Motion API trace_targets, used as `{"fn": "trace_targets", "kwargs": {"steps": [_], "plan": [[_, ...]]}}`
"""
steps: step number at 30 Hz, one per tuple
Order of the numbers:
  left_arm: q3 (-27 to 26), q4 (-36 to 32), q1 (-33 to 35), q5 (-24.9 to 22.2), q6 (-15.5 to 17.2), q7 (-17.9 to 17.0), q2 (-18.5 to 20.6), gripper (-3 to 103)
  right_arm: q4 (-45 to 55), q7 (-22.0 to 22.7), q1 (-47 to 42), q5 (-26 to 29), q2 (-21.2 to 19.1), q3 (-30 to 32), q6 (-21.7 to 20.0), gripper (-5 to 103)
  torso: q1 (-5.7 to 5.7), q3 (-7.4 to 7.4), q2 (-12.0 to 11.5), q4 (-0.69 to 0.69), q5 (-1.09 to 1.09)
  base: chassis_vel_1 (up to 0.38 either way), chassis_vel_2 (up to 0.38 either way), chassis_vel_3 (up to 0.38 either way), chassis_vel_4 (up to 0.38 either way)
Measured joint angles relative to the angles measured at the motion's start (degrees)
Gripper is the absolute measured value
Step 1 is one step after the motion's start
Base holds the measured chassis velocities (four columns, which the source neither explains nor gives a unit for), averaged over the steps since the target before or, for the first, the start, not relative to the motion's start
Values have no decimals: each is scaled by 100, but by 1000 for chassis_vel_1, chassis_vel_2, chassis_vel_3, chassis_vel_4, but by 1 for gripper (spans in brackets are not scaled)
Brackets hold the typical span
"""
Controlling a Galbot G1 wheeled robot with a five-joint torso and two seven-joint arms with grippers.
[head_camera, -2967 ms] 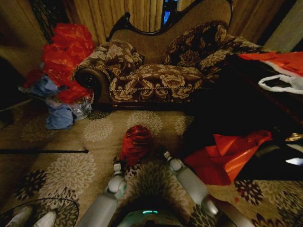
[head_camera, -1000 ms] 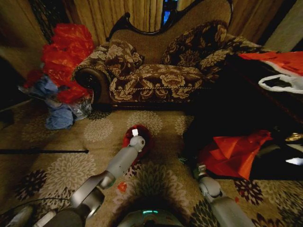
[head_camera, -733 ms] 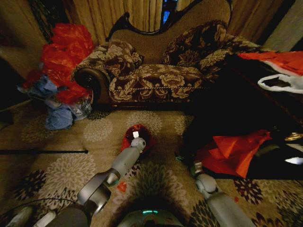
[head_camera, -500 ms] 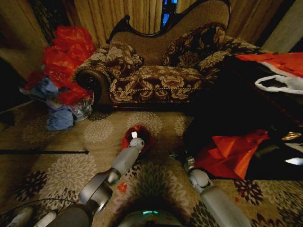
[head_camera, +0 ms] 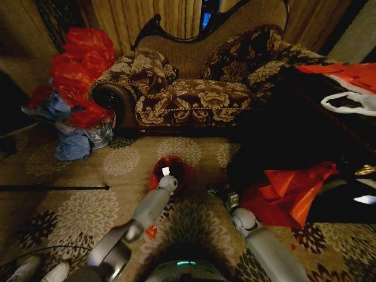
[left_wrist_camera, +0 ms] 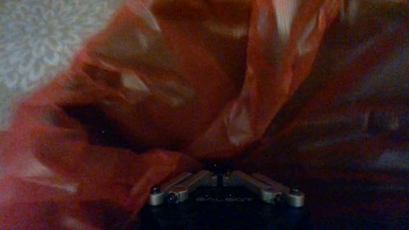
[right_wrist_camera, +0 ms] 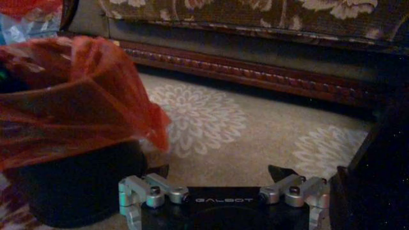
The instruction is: Place a garbage bag over the trash bin.
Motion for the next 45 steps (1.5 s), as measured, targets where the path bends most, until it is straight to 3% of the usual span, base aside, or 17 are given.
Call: {"fn": "trace_targets", "kwargs": {"steps": [7, 9, 10, 12, 16, 17, 20, 26, 33, 42, 45], "plan": [[1, -558, -73, -430, 141, -440, 89, 0, 84, 1, -55, -13, 9, -18, -3, 100, -2, -2, 2, -1, 1, 0, 0, 0, 0], [19, -819, -203, -971, 237, -853, 86, 0, 110, 1, -61, -15, -5, -17, -4, 100, -3, -4, 5, -2, 3, 0, 0, 0, 0], [19, -819, -203, -971, 237, -853, 86, 0, 110, 1, -61, -15, -5, -17, -4, 100, -3, -4, 5, -2, 3, 0, 0, 0, 0], [51, -988, -338, -1439, 255, -1353, 99, 0, 122, 0, -75, -16, -11, 11, -4, 100, -3, -4, 6, -3, 3, 0, 0, 0, 0], [62, -1065, -435, -1686, 235, -1725, 133, 0, 131, -3, -86, -15, -18, 39, -2, 100, -3, -4, 6, -2, 4, 0, 0, 0, 0], [66, -1105, -504, -1838, 165, -2018, 179, 0, 129, -15, -93, -14, -20, 75, 8, 100, -4, -5, 7, -2, 4, 0, 0, 0, 0], [37, -1061, -553, -1882, -17, -2336, 187, 0, 88, -37, -99, -14, -18, 128, 27, 100, -4, -5, 7, -1, 4, 0, 0, 0, 0], [-77, -806, -563, -1742, -205, -2485, 61, 0, 37, -82, -130, -20, -7, 152, 38, 100, -5, -5, 8, -1, 5, 0, 0, 0, 0], [-245, 101, -752, -1436, -603, -2515, -231, 0, -48, -84, -58, -19, 29, 70, 13, 100, -4, -5, 7, -2, 4, 0, 0, 0, 0], [-440, 784, -761, -1231, -784, -2179, -417, 0, -190, -79, 77, -16, 80, -69, -25, 100, -4, -5, 7, 1, 4, 0, 0, 0, 0], [-451, 1283, -874, -1205, -787, -1870, -632, 0, -229, -49, 166, -16, 130, -167, -66, 100, -4, -5, 8, -2, 4, 0, 0, 0, 0]]}}
